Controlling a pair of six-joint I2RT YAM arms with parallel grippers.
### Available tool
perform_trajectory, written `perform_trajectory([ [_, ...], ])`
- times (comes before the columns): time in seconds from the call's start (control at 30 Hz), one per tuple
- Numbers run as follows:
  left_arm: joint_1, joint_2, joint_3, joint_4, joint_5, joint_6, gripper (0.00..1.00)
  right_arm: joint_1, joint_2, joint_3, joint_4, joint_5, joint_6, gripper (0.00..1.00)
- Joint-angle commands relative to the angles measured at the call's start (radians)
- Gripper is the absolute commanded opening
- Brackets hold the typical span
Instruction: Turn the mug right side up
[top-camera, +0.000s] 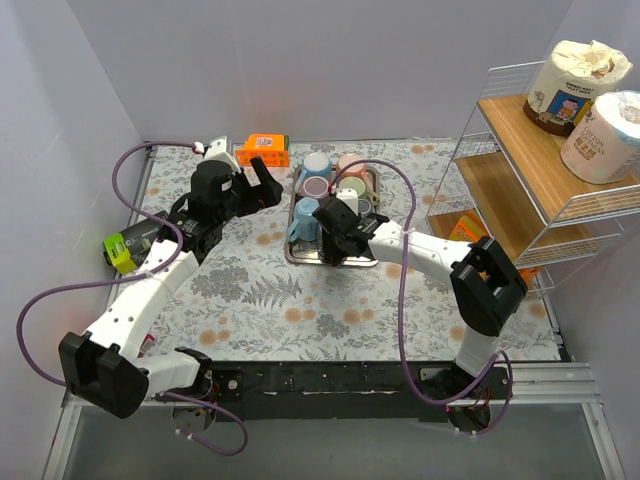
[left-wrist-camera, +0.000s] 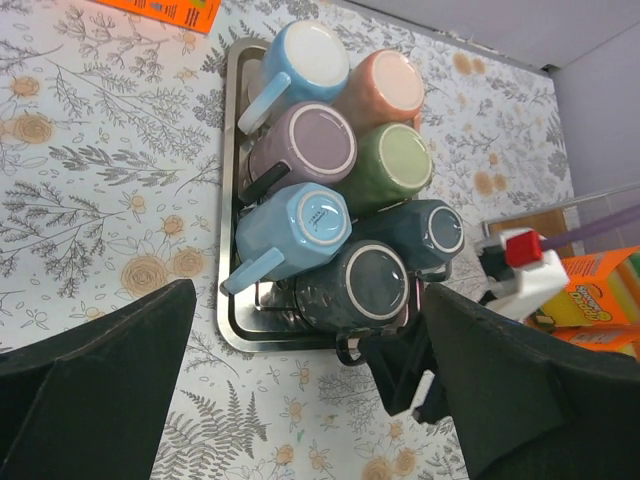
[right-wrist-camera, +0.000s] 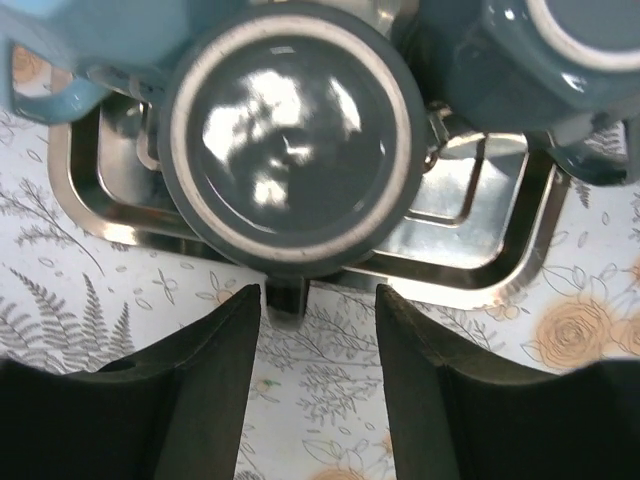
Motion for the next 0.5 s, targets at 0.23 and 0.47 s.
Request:
perform_trajectory([
  [0.23, 0.001, -0.094, 0.019, -0.028, -0.042, 0.0, 0.98, 0.002, 0.105, 0.126, -0.007, 0.061, 0.071, 0.46],
  [0.47, 0.001, -0.091, 0.02, -0.033, -0.042, -0.003, 0.98, 0.002, 0.115, 0.129, -0.021, 0.083, 0.075, 0.31],
])
